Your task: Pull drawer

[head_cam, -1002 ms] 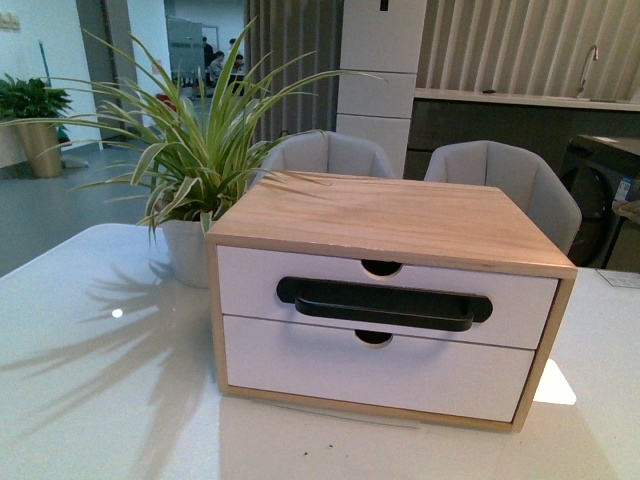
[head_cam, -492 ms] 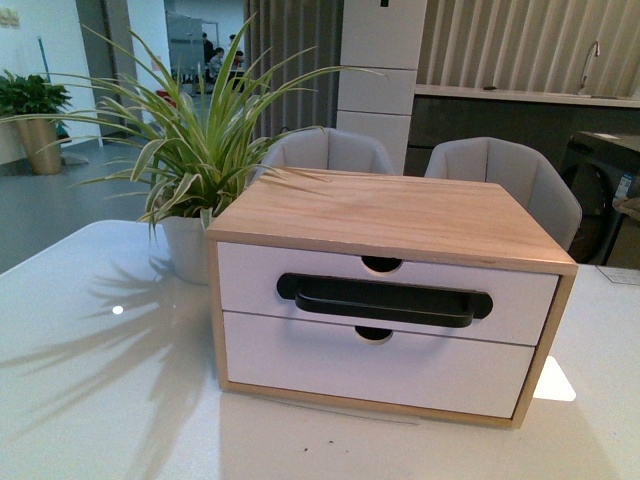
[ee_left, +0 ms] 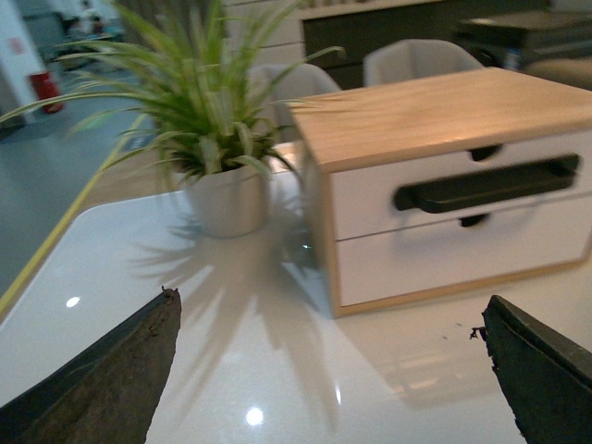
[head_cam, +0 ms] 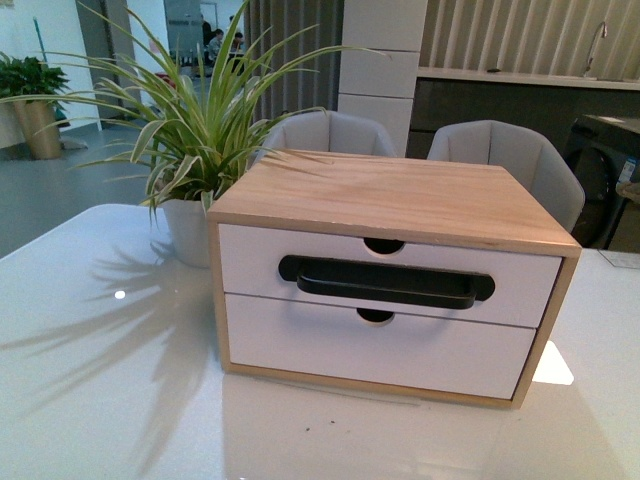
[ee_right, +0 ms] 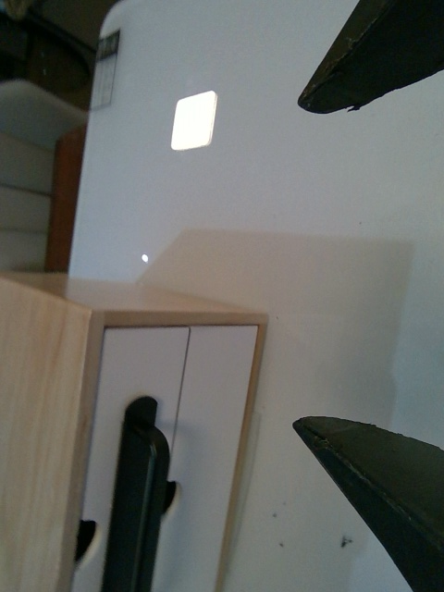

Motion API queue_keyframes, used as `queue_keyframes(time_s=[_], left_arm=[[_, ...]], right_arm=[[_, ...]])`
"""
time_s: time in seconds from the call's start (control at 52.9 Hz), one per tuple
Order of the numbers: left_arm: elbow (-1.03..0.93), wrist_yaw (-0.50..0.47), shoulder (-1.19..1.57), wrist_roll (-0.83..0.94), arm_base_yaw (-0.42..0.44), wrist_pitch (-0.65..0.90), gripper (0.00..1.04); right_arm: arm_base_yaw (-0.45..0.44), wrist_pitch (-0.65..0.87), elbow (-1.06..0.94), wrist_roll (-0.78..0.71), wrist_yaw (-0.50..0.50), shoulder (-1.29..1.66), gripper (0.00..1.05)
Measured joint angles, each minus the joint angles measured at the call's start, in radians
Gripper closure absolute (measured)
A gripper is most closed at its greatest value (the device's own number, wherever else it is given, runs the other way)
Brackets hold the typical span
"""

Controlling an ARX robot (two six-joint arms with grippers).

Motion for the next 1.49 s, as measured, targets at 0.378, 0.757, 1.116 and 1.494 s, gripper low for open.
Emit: queue_keyframes(time_s=[0.378,0.757,1.116,1.494], left_arm=[[0.380,0.327,0.594,0.339,-0.077,-0.054,0.07],[0.754,0.351,0.869,0.686,-0.189,-0.402,0.07],[1.014,0.333,1.079,0.913,-0.236,-0.668,0.07],[1.172,0.277,1.209,1.008,-0.254,-0.781,0.07]], right_arm=[[0.033,-0.076,0.298,-0.280,-0.195,0.424,0.09],[0.093,-0.236,0.542,-0.496,-0.296,0.669,0.09],[0.150,-0.308,0.723,-0.639,-0.329,0.863,0.09],[0.190,-0.359,0.817,-0.686,-0.370,0.947,0.09]])
